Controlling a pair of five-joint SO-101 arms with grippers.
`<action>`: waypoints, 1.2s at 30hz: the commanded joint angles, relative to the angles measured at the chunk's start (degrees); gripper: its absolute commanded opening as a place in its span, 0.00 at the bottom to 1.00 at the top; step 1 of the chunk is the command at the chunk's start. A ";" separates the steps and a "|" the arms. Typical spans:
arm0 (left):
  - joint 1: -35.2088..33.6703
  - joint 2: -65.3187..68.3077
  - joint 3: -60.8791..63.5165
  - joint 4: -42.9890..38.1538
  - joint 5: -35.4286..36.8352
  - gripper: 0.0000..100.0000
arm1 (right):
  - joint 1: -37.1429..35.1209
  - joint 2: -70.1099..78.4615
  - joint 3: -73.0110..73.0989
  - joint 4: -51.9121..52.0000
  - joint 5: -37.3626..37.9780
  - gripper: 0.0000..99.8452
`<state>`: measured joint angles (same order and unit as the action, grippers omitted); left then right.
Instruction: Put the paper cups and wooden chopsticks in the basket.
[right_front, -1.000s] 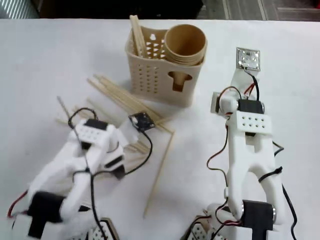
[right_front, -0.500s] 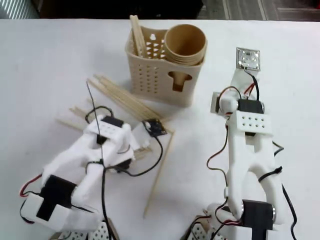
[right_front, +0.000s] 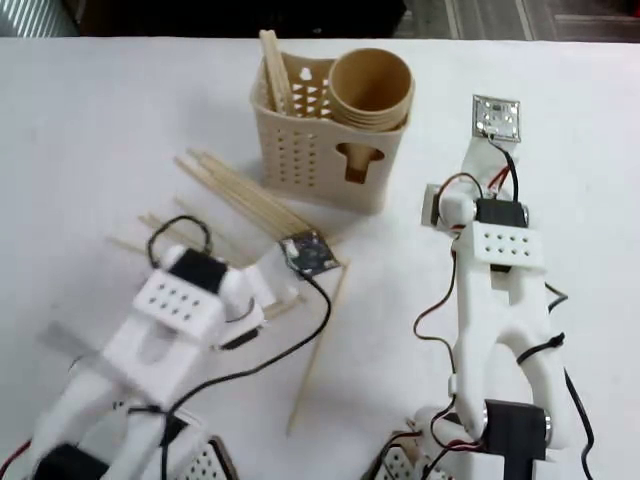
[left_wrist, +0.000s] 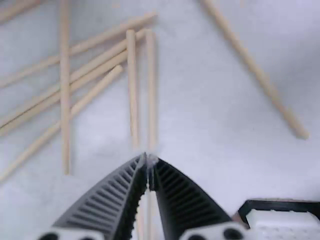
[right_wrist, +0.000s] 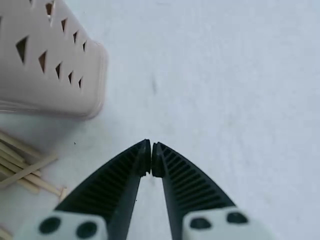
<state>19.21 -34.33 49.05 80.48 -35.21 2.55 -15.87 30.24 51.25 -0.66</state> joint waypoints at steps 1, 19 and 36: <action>0.92 -7.43 -5.10 4.92 1.05 0.02 | 0.48 -2.33 -0.18 -0.92 -0.26 0.02; -10.33 -0.57 -8.44 0.26 1.67 0.26 | 0.31 -2.33 -0.18 -0.92 -0.26 0.02; -6.02 22.64 -2.20 -20.04 3.43 0.25 | 0.31 -2.33 -0.18 -0.92 -0.26 0.02</action>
<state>12.18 -15.25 50.90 60.26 -32.75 2.55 -15.87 30.24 51.25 -0.66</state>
